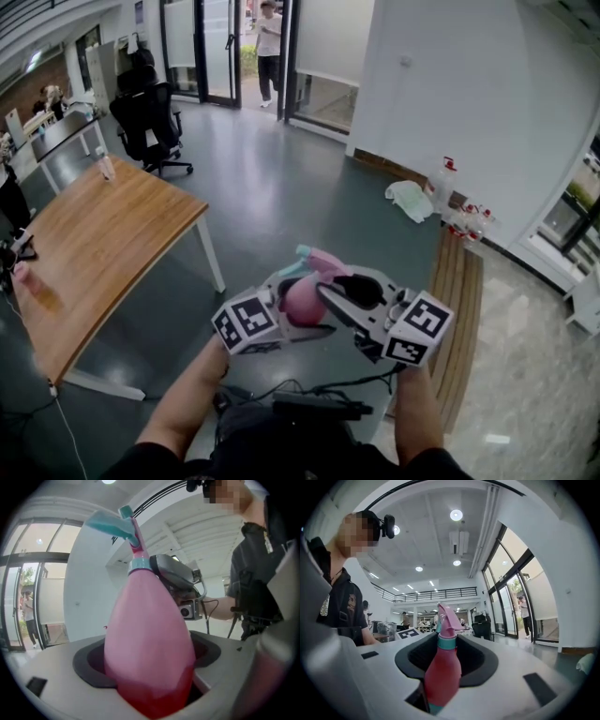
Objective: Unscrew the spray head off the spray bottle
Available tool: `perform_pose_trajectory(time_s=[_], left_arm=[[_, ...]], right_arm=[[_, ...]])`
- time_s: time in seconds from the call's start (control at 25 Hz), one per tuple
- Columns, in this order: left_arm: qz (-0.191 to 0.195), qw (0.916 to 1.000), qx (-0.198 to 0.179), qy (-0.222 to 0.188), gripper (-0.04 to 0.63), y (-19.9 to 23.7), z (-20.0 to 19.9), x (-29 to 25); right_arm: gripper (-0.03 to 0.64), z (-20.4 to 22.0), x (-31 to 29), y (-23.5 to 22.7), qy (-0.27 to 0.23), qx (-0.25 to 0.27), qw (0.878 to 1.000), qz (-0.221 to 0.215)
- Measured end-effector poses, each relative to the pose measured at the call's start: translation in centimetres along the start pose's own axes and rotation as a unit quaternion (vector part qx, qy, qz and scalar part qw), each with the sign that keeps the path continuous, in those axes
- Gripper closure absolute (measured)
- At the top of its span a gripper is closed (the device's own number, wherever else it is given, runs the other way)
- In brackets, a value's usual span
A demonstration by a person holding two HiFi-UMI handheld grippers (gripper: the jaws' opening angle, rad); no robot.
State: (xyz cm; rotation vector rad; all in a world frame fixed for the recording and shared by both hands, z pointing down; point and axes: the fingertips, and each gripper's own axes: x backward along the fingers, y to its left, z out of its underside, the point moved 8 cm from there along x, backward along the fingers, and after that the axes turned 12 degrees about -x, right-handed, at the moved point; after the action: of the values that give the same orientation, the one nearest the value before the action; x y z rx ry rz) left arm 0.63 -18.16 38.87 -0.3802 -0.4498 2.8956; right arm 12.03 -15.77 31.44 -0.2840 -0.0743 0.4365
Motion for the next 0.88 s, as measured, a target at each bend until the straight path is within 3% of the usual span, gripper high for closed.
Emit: perform_pose_trajectory(time_s=[0.32, 0.48, 0.6, 0.88], left_arm=[[0.104, 0.9944, -0.005, -0.020, 0.152, -1.4, -0.4, 0.9], [0.129, 0.9907, -0.006, -0.042, 0.152, -1.8, -1.1, 1.2], [0.115, 0.9924, -0.004, -0.044, 0.152, -1.7, -0.9, 0.9], [0.026, 0.9994, 0.011, -0.019, 0.150, -0.3, 0.1, 0.3]], right_arm=[[0.482, 0.0, 0.7, 0.6, 0.021, 0.021, 0.995, -0.099], [0.483, 0.0, 0.7, 0.8, 0.023, 0.021, 0.990, -0.137], [0.483, 0.0, 0.7, 0.6, 0.019, 0.021, 0.991, -0.132], [0.474, 0.2, 0.1, -0.2, 0.000, 0.015, 0.999, -0.052]])
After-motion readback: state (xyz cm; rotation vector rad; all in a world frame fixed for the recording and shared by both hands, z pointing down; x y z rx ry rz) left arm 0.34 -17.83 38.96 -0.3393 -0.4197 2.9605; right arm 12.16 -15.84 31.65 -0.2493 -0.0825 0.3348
